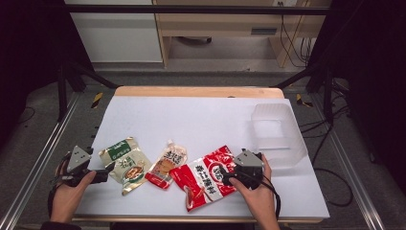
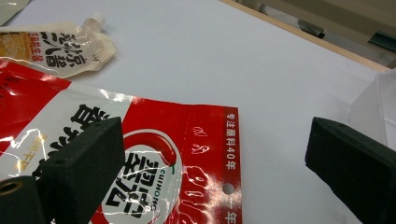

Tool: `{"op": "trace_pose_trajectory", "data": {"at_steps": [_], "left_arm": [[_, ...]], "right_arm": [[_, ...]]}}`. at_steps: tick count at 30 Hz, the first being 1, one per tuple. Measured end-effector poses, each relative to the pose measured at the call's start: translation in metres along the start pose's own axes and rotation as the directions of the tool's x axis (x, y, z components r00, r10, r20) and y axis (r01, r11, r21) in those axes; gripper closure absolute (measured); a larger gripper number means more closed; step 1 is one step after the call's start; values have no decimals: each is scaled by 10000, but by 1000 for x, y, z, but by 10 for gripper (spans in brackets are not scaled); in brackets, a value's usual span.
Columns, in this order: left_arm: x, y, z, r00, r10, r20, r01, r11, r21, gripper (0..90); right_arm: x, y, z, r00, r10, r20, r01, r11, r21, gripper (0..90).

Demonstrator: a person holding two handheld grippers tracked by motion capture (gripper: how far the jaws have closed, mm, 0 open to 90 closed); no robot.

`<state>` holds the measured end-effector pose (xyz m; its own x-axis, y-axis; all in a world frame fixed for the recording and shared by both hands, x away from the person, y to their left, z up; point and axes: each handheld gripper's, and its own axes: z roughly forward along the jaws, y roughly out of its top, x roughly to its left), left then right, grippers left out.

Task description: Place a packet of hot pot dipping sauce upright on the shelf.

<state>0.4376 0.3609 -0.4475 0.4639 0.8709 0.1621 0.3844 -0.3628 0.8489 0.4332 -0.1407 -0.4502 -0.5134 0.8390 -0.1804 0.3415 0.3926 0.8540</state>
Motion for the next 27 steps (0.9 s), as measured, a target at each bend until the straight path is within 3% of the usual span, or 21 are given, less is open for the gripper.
{"op": "trace_pose_trajectory", "data": {"at_steps": [5,16,18,22,24,27], "left_arm": [[0,1,0,10000,-35,-26,35,10000,-34,53],[9,-3,-2,9982,-587,-125,587,9983,-15,77],[9,-5,2,9973,-727,49,726,9973,116,86],[14,-8,8,9955,-945,-15,944,9942,512,94],[17,-9,11,9917,-1288,-13,1287,9904,502,94],[21,-13,18,9879,-1541,155,1520,9840,933,118]], "right_arm": [[-3,-2,0,10000,59,34,-59,10000,-22,56],[-3,-3,-2,9999,77,124,-77,10000,-10,58],[-3,-4,-1,9998,139,153,-140,9999,56,59],[-2,-3,0,9998,119,178,-122,9998,125,61],[-1,-3,1,9999,-10,162,7,9998,207,62],[1,-3,1,9997,-151,201,146,9996,256,63]]}}
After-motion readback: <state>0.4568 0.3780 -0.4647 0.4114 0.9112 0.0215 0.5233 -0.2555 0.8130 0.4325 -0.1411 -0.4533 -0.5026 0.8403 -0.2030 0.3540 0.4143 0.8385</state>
